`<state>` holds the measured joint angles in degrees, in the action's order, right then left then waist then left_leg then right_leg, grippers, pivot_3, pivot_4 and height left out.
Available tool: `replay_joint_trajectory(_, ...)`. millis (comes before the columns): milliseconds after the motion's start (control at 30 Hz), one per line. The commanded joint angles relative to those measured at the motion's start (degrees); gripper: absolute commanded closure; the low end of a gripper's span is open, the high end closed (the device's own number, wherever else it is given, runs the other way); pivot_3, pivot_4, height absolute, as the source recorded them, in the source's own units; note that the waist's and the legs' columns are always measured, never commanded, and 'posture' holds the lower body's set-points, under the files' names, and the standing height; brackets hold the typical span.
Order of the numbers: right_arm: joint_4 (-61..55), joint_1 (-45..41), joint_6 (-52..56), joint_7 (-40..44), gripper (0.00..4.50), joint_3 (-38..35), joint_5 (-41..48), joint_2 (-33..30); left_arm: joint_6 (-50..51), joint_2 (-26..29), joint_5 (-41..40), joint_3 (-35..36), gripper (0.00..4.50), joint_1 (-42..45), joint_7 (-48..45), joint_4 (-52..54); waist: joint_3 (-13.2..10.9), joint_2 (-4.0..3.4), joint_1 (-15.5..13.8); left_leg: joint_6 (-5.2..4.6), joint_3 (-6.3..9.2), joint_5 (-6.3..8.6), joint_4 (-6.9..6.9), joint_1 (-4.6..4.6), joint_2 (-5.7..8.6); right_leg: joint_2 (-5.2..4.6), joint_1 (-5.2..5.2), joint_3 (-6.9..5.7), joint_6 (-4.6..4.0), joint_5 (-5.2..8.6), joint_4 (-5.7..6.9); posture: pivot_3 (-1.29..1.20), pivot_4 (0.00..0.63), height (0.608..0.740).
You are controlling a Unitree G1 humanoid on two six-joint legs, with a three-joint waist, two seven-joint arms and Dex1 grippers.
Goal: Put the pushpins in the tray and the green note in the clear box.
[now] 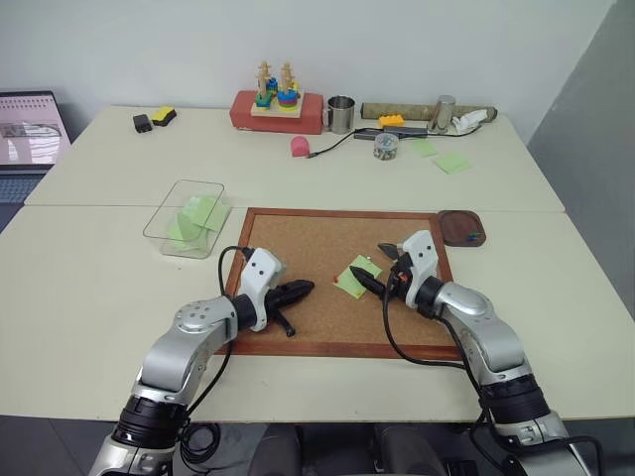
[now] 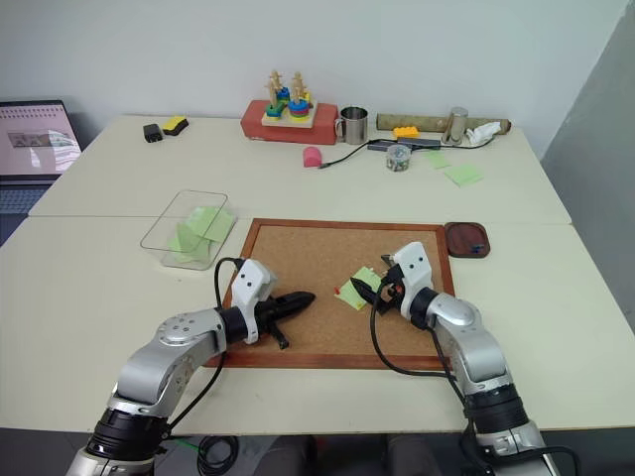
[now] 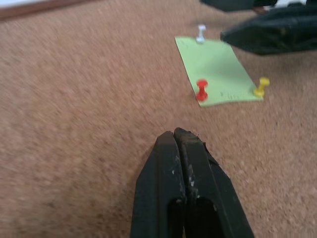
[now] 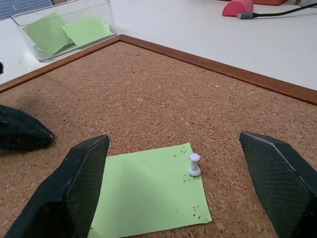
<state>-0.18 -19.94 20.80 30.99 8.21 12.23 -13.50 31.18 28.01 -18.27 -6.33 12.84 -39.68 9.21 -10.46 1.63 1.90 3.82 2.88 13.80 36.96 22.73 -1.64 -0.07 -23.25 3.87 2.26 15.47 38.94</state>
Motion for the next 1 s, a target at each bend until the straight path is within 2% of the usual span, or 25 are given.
replay_joint_trajectory(33,1.2,-1.9,-1.2,-1.1,0.17,0.1,-1.0,1.2,0.8,0.1,2.5,-1.9,4.47,-0.4,0.9,-0.6,0.0,-0.01,0.0,0.00,0.01,0.00,0.01,-0.02,-0.01,0.00,0.02,-0.01,0.00,0.00,0.01,0.00,0.150,0.740)
replay_joint_trajectory(233,2.3,-2.1,-0.7,-0.9,0.17,0.0,-1.3,1.7,1.4,-1.2,1.5,-1.2,4.47,0.0,1.5,0.4,0.0,-0.02,-0.1,0.00,0.01,0.00,0.03,-0.03,0.00,0.00,0.04,-0.01,0.03,0.02,0.03,0.00,0.150,0.740)
replay_joint_trajectory(333,2.7,-2.2,-0.9,-0.6,0.59,-0.1,-1.4,1.8,0.8,-1.1,2.2,-1.2,4.50,-0.1,1.8,0.4,0.0,-0.02,-0.1,0.00,0.01,0.00,0.03,-0.04,0.00,0.00,0.04,-0.01,0.04,0.02,0.03,0.00,0.150,0.740)
replay_joint_trajectory(467,2.9,-2.2,-1.0,-0.6,1.47,-0.1,-1.4,2.0,1.3,-0.9,1.7,-0.8,4.50,-0.1,1.8,0.7,0.0,-0.02,-0.1,0.00,0.01,0.00,0.03,-0.04,0.00,0.00,0.04,0.00,0.02,0.01,0.03,0.00,0.150,0.740)
replay_joint_trajectory(767,3.2,-2.3,-1.3,-0.8,3.10,-0.3,-1.6,2.5,1.3,-1.0,1.8,-1.1,4.50,-0.1,1.7,0.9,0.0,-0.02,-0.1,0.00,0.01,0.00,0.03,-0.04,0.00,0.00,0.04,0.00,0.05,0.02,0.03,0.00,0.150,0.740)
replay_joint_trajectory(967,3.4,-2.4,-2.0,-1.6,4.42,-0.7,-2.2,2.8,1.8,-1.3,1.4,-1.1,4.50,-0.2,1.6,1.5,0.0,-0.02,0.0,0.00,0.01,0.00,0.02,-0.03,0.00,0.00,0.04,0.00,0.05,0.02,0.02,0.00,0.150,0.740)
replay_joint_trajectory(1000,3.4,-2.4,-2.0,-1.7,4.48,-0.7,-2.2,2.8,1.8,-1.3,1.4,-1.1,4.50,-0.2,1.6,1.5,0.0,-0.02,0.0,0.00,0.01,0.00,0.01,-0.03,0.00,0.00,0.03,0.00,0.04,0.02,0.02,0.00,0.150,0.740)
